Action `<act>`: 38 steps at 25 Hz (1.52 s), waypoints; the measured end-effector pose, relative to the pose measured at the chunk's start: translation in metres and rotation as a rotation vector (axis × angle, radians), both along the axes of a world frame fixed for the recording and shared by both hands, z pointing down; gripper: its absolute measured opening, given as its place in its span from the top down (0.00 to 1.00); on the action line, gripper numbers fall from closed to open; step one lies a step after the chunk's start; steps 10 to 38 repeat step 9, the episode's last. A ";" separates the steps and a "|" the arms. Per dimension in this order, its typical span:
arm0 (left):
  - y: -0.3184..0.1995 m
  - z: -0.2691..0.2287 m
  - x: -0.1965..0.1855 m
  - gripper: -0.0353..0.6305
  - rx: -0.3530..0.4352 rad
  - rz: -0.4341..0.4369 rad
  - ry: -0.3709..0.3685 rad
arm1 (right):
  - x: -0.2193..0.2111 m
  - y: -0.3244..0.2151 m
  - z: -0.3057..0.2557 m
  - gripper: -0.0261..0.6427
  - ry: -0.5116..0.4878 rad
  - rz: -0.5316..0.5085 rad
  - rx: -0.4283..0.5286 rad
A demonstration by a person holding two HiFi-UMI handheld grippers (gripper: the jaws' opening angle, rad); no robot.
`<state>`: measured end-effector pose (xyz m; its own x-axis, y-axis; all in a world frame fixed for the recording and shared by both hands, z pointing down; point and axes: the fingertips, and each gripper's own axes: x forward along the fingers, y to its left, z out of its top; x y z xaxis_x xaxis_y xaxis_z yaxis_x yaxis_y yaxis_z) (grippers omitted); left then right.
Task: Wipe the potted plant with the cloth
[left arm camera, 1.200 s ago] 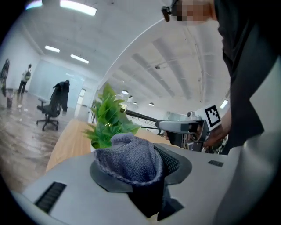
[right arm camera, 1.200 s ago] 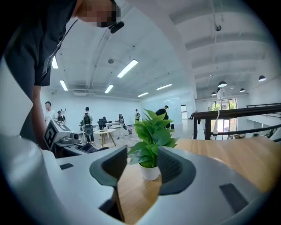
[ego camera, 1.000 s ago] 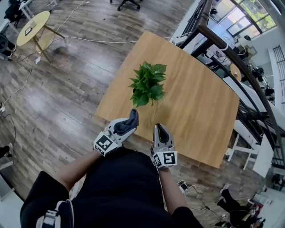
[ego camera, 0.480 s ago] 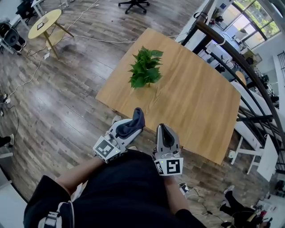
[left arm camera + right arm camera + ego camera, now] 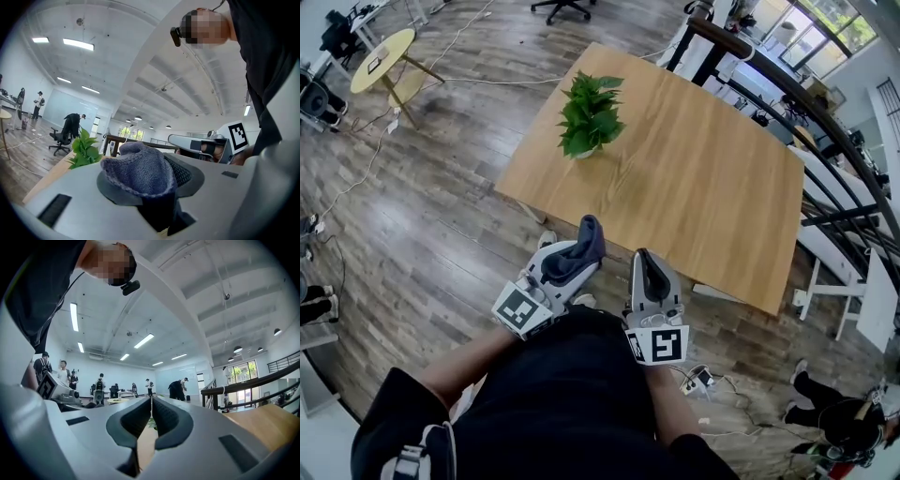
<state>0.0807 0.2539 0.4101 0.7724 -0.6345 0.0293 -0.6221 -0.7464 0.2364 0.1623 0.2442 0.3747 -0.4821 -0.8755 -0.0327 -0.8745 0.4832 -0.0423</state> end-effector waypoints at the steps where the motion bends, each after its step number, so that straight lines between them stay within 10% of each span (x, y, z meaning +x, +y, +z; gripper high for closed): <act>1: 0.002 0.000 0.001 0.69 0.005 0.003 -0.008 | 0.000 0.003 0.001 0.92 0.000 0.001 0.003; 38: 0.013 0.000 0.000 0.69 0.021 0.002 -0.044 | -0.001 0.013 0.001 0.92 -0.004 0.025 -0.002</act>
